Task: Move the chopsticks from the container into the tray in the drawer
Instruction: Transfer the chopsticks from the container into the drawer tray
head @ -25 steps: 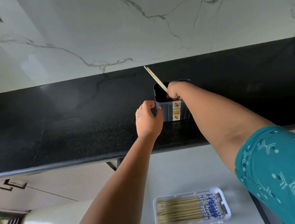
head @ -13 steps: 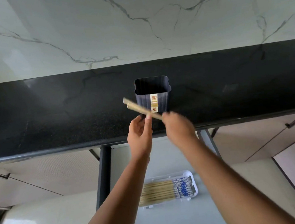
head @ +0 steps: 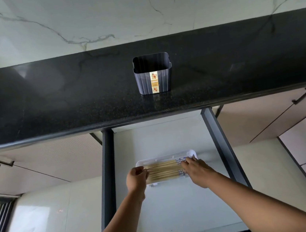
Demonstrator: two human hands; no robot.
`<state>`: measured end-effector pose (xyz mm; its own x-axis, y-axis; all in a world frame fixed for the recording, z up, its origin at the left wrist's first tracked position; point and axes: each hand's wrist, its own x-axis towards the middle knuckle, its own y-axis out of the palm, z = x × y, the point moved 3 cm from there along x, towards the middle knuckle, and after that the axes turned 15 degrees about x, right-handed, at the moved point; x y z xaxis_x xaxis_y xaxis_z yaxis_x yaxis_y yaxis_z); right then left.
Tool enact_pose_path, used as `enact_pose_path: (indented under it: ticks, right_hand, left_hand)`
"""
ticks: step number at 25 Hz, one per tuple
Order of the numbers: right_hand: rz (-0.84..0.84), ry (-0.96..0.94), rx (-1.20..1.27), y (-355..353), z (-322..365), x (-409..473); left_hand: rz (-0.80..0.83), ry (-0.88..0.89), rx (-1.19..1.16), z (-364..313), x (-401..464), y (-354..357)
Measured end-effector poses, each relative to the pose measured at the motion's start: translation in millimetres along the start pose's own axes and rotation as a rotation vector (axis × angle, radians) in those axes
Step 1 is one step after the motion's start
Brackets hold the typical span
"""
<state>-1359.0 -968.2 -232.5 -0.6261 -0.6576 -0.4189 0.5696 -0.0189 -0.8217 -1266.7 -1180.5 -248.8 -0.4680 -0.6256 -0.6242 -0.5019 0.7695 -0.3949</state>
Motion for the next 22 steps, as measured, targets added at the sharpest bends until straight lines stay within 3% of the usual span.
enact_pose_path:
  ticks: [4,7,10,13,17,22]
  right_hand:
    - [0.007,0.047,-0.041,2,-4,23]
    - [0.046,0.069,-0.065,5,0,46]
    - [0.045,0.087,-0.085,11,4,61]
    - [0.013,0.038,-0.093,13,2,63]
    - [-0.077,0.036,0.095,15,-3,54]
    - [0.168,0.109,-0.051,39,-5,34]
  left_hand:
    - [-0.112,0.351,0.568,-8,7,-19]
    - [0.041,0.688,0.937,-11,6,-12]
    - [0.223,0.858,1.287,1,4,6]
    - [0.291,0.845,1.523,11,8,16]
    - [0.305,0.819,1.591,14,10,15]
    - [0.319,0.851,1.677,13,13,23]
